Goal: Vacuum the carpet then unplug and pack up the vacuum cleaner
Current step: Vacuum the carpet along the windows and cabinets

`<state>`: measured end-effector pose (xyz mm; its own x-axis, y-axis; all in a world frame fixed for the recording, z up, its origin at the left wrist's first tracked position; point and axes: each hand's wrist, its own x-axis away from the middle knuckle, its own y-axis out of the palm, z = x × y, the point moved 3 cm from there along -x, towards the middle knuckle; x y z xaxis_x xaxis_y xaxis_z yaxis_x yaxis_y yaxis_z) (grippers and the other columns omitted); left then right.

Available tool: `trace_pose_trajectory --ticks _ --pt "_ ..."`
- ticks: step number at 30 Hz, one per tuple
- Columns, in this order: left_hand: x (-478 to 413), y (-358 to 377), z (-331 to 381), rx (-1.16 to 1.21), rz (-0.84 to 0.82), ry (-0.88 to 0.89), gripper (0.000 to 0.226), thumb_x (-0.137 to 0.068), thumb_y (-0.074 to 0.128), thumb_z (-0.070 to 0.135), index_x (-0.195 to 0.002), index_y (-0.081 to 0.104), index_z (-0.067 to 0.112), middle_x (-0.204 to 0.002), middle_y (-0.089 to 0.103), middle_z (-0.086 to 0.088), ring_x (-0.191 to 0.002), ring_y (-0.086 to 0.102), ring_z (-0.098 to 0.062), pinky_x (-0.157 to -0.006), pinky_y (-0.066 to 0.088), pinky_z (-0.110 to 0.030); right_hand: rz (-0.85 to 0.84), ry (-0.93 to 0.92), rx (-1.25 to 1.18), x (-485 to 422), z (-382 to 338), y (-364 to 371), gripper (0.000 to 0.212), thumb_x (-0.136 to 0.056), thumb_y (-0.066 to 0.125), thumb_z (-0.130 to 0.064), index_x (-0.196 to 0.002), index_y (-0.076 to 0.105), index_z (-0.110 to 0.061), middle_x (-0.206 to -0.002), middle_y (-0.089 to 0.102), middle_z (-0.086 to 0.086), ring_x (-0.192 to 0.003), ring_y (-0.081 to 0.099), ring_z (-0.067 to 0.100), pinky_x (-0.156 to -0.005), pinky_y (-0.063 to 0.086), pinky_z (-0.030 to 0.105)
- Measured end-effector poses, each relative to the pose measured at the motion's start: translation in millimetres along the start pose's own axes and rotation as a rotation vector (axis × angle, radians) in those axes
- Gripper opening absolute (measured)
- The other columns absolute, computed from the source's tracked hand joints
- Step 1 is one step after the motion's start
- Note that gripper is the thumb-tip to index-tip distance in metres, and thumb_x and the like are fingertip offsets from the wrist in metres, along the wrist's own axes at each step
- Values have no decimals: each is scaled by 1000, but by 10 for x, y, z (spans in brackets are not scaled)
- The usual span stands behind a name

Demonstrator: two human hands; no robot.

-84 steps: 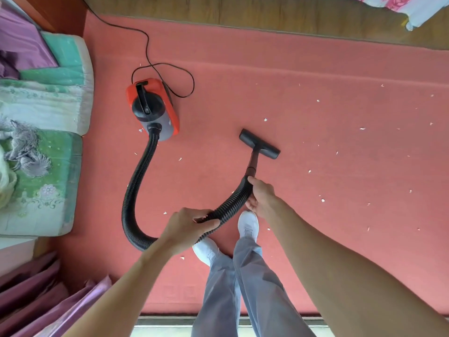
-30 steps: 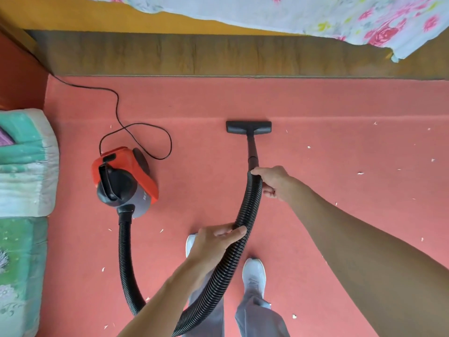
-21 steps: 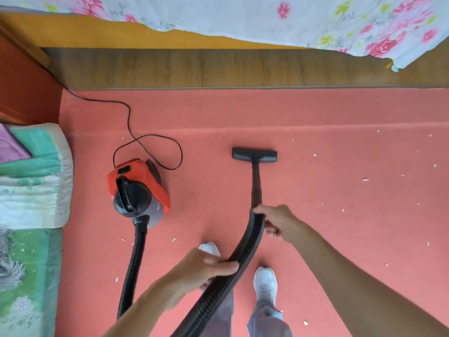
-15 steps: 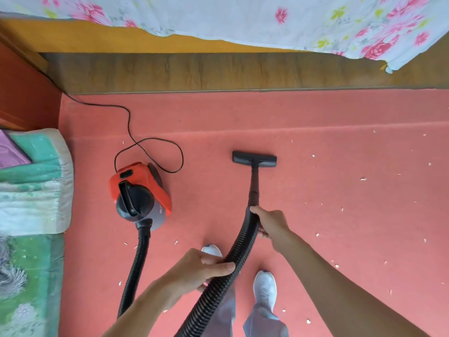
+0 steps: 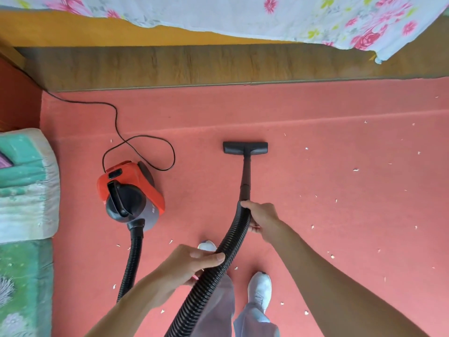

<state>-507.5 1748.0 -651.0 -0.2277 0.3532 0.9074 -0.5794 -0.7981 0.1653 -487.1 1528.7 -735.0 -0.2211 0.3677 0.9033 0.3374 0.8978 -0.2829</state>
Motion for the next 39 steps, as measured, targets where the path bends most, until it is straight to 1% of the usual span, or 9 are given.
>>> trace_pose_trajectory --ticks 6,11,17,22,25,27,32,36,39 --pt "243 -106 -245 -325 -188 -166 30 -76 81 44 -95 83 21 -94 79 -5 -73 66 -11 -72 54 -26 -51 165 -60 392 865 -35 19 -83 71 -20 -84 62 -4 -56 54 6 -40 47 14 -40 44 20" --pt "468 48 -282 -487 -275 -195 30 -86 76 36 -105 79 12 -101 78 -11 -73 69 -14 -69 55 -24 -68 210 -115 760 1127 -105 19 -85 69 -20 -77 57 -6 -56 50 6 -43 43 16 -46 41 21" --pt "636 306 -361 -414 -85 -30 31 -86 74 40 -103 79 15 -89 77 -1 -71 64 -9 -70 48 -25 -59 41 -187 838 1013 -276 21 -87 69 -25 -84 59 -6 -55 47 7 -44 37 15 -50 33 24" --pt "881 553 -874 -426 6 59 29 -87 73 39 -98 79 12 -76 72 2 -62 63 -5 -57 47 -15 -64 33 -107 986 1479 -259 17 -89 66 -26 -89 62 -9 -62 50 8 -48 40 15 -53 38 25" --pt "1165 528 -1368 -540 -2 26 29 -86 73 40 -102 80 16 -97 77 -10 -80 66 -16 -79 53 -27 -109 122 -79 1275 2021 -98 17 -90 63 -25 -82 59 -11 -61 48 6 -48 41 15 -50 41 24" --pt "1391 431 -1666 -570 -28 -12 24 -84 74 40 -98 81 23 -95 78 -5 -82 68 -14 -85 53 -30 -131 181 -91 1526 2399 33 16 -91 62 -24 -84 58 -10 -61 45 6 -48 39 15 -51 40 24" --pt "1757 2 -2013 -655 -184 -94 16 -79 75 45 -89 81 34 -74 73 12 -68 66 -1 -61 47 -11 -170 362 -330 2069 3107 438 19 -94 61 -22 -103 56 -7 -66 49 8 -53 45 16 -47 41 27" --pt "1798 -405 -2013 -818 -249 -129 23 -73 76 52 -89 81 37 -76 68 9 -70 63 -5 -65 48 -14 -141 467 -524 2350 3363 888 25 -94 62 -24 -110 56 -7 -81 57 9 -68 55 17 -54 43 28" --pt "1784 -697 -1914 -894 -316 -88 20 -75 77 49 -82 81 31 -74 66 6 -68 62 -10 -69 47 -22 -62 467 -655 2463 3369 1238 19 -92 63 -22 -103 58 -7 -77 58 8 -65 55 17 -52 43 25"
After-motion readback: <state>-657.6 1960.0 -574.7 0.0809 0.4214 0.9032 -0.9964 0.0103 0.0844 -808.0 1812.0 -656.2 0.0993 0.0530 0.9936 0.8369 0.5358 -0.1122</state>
